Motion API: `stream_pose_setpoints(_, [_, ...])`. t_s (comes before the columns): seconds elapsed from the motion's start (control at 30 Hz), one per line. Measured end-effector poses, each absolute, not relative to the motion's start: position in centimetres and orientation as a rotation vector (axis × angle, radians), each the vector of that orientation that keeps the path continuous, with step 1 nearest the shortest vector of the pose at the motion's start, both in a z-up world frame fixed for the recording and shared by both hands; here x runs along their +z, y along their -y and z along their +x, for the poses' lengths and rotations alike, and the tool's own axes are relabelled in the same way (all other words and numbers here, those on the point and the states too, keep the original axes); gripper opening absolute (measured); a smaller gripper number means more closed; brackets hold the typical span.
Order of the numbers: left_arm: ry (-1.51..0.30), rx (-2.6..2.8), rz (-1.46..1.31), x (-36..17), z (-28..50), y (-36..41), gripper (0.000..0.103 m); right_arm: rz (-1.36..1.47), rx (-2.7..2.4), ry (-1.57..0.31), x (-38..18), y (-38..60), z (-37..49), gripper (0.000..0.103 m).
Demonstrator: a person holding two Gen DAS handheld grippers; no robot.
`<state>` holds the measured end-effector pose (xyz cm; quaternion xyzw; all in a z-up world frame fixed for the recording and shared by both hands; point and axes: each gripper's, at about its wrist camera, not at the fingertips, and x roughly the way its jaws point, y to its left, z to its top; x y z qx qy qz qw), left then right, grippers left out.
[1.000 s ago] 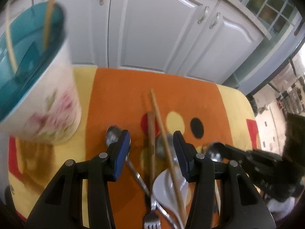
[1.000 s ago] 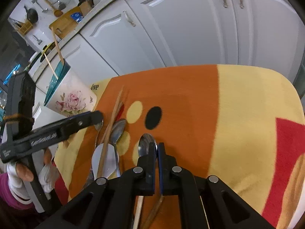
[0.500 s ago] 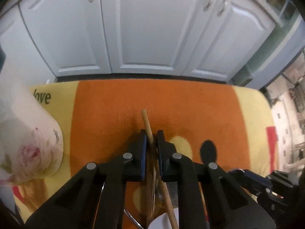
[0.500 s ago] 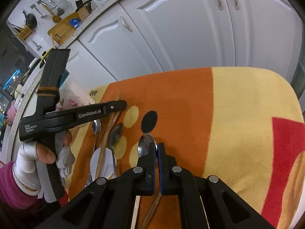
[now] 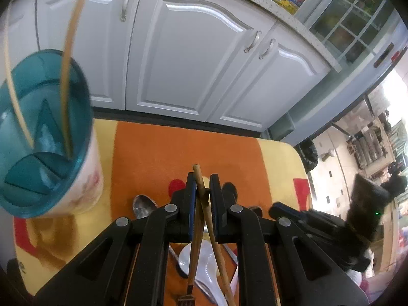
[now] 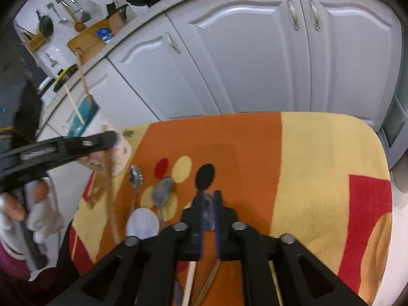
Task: Organize utensils
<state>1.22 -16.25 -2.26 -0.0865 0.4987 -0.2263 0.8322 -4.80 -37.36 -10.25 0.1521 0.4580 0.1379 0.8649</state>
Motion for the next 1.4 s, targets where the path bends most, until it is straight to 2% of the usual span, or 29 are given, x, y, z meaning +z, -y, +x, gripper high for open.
stream_pose_setpoints(0.03, [-1.055,-0.476,-0.188,-2.1,1.0,15.9,0.009,0.317,0.282,-0.968,-10.6,37.4,-4.6,0.035])
stream_pose_setpoints(0.17, [-1.067,-0.49,-0.235,-1.6,1.2,14.9,0.009,0.327,0.3,-0.989,-11.9,37.4,-3.9,0.036])
stream_pose_setpoints(0.2, [-1.066,-0.505,-0.243,-1.3,1.1,14.8,0.009,0.323,0.29,-1.004,-12.5,37.3,-3.6,0.036])
stream_pose_setpoints(0.3, [-1.034,-0.533,-0.234,0.0,0.6,14.8,0.009,0.356,0.304,-1.011,-13.5,37.4,-3.3,0.012])
stream_pose_setpoints(0.37, [-1.018,-0.539,-0.222,0.5,0.4,14.9,0.009,0.349,0.31,-1.005,-13.0,37.1,-3.5,0.004])
stream_pose_setpoints(0.77, [-0.995,-0.618,-0.263,2.6,-1.2,14.0,0.009,0.296,0.297,-0.926,-9.6,36.7,-6.1,0.003])
stream_pose_setpoints(1.1, [-1.005,-0.646,-0.268,2.4,-0.9,14.5,0.009,0.313,0.25,-0.972,-10.8,37.1,-6.1,0.003])
stream_pose_setpoints(1.4, [-0.933,-0.694,-0.279,5.5,-2.1,13.1,0.009,0.349,0.256,-0.89,-8.2,37.9,-7.0,0.003])
